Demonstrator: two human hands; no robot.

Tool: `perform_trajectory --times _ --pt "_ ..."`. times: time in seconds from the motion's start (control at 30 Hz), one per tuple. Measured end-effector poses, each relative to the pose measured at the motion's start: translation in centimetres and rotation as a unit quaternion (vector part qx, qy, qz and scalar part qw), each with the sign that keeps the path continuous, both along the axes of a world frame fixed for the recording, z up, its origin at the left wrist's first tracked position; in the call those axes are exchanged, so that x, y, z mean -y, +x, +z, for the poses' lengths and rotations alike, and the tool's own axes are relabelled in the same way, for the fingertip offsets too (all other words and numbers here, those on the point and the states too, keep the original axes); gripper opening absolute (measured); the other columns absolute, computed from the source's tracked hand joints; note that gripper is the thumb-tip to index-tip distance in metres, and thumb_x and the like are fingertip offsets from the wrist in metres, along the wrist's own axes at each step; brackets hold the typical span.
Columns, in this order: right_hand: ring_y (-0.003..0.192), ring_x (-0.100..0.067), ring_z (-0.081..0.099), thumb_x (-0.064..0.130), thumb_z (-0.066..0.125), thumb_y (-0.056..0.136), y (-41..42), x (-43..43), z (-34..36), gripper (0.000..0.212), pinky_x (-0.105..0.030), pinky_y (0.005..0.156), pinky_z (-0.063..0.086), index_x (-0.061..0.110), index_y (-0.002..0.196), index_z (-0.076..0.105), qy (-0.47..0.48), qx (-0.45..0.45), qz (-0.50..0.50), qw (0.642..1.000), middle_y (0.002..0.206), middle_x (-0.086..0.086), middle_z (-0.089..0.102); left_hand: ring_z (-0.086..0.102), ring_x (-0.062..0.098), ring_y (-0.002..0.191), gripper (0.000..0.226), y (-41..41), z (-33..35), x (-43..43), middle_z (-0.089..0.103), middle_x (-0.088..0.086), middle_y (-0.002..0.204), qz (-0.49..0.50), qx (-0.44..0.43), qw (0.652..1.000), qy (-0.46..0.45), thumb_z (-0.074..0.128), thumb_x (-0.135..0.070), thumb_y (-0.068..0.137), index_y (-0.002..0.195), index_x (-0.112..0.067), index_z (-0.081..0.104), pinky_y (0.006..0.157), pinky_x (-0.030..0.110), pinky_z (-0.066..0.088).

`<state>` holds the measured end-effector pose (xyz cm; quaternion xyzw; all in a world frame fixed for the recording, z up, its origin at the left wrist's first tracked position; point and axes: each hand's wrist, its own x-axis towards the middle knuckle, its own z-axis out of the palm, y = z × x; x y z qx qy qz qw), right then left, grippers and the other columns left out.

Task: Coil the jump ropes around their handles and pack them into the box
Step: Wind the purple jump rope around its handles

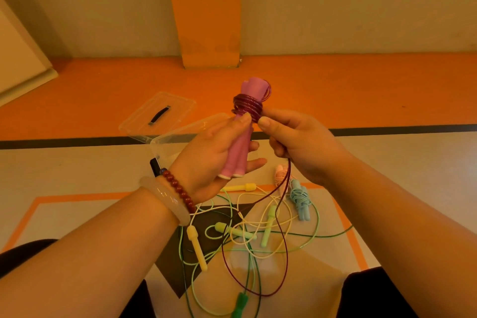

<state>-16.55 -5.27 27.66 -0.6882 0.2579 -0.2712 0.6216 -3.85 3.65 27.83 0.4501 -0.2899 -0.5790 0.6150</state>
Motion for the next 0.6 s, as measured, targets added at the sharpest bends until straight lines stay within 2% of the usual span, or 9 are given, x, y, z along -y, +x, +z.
perform_trajectory --times 0.07,0.17,0.23,0.3,0.4,0.5,0.6 --pt "0.052 -0.006 0.036 0.035 0.057 0.078 0.0 0.0 -0.1 0.035 -0.02 0.049 0.031 0.028 0.112 0.063 0.011 0.004 0.001 1.0 0.06 0.016 0.057 0.061 0.009 0.07 0.034 0.2 -0.2 0.2 0.065 -0.001 0.083 -0.003 0.002 1.0 -0.002 0.06 -0.034 0.071 0.101 -0.018 0.061 0.074 0.04 0.06" --pt "0.051 -0.007 0.034 0.033 0.062 0.074 0.2 0.0 0.0 0.049 -0.022 0.049 0.029 0.018 0.121 0.062 0.037 0.017 -0.009 0.999 0.077 0.006 0.063 0.067 0.011 0.073 0.036 0.5 -0.4 0.3 0.07 -0.002 0.084 0.002 0.036 0.999 -0.01 0.059 -0.035 0.072 0.104 -0.019 0.061 0.077 0.04 0.058" --pt "0.049 -0.006 0.035 0.032 0.064 0.071 0.3 0.0 0.1 0.044 -0.019 0.046 0.03 0.018 0.112 0.065 0.032 0.029 -0.039 0.998 0.075 0.0 0.061 0.07 0.018 0.082 0.043 0.7 -0.5 0.4 0.071 0.003 0.097 -0.001 0.052 0.998 -0.024 0.058 -0.033 0.075 0.117 -0.021 0.058 0.074 0.036 0.058" --pt "0.047 -0.003 0.039 0.03 0.067 0.071 0.2 0.0 0.2 0.031 -0.015 0.045 0.032 0.021 0.1 0.069 0.015 0.029 -0.07 0.997 0.063 0.004 0.06 0.069 0.023 0.088 0.048 0.8 -0.5 0.4 0.069 0.007 0.105 -0.002 0.07 0.997 -0.033 0.056 -0.032 0.079 0.126 -0.022 0.053 0.074 0.035 0.058" --pt "0.044 0.002 0.048 0.012 0.067 0.082 0.2 -0.2 0.2 0.015 -0.009 0.045 0.036 0.013 0.097 0.068 0.024 0.035 -0.097 0.994 0.054 0.011 0.062 0.069 0.025 0.093 0.03 0.7 -0.6 0.5 0.069 0.009 0.108 0.006 0.11 0.993 -0.029 0.05 -0.032 0.089 0.118 -0.027 0.057 0.078 0.036 0.058" --pt "0.048 0.005 0.055 0.009 0.068 0.084 0.6 -0.7 0.2 0.017 -0.007 0.046 0.039 0.01 0.101 0.067 0.031 0.037 -0.119 0.992 0.059 0.01 0.068 0.07 0.027 0.095 0.02 0.5 -0.6 0.5 0.071 0.008 0.108 0.013 0.115 0.993 -0.015 0.042 -0.031 0.098 0.111 -0.032 0.058 0.078 0.038 0.059" --pt "0.054 0.004 0.061 0.015 0.071 0.083 0.9 -1.2 0.2 0.024 -0.01 0.047 0.043 0.014 0.106 0.066 0.021 0.025 -0.14 0.99 0.072 0.003 0.071 0.071 0.03 0.094 0.03 0.0 -0.7 0.6 0.07 0.009 0.112 0.01 0.076 0.997 0.003 0.039 -0.036 0.099 0.124 -0.029 0.054 0.075 0.041 0.06"
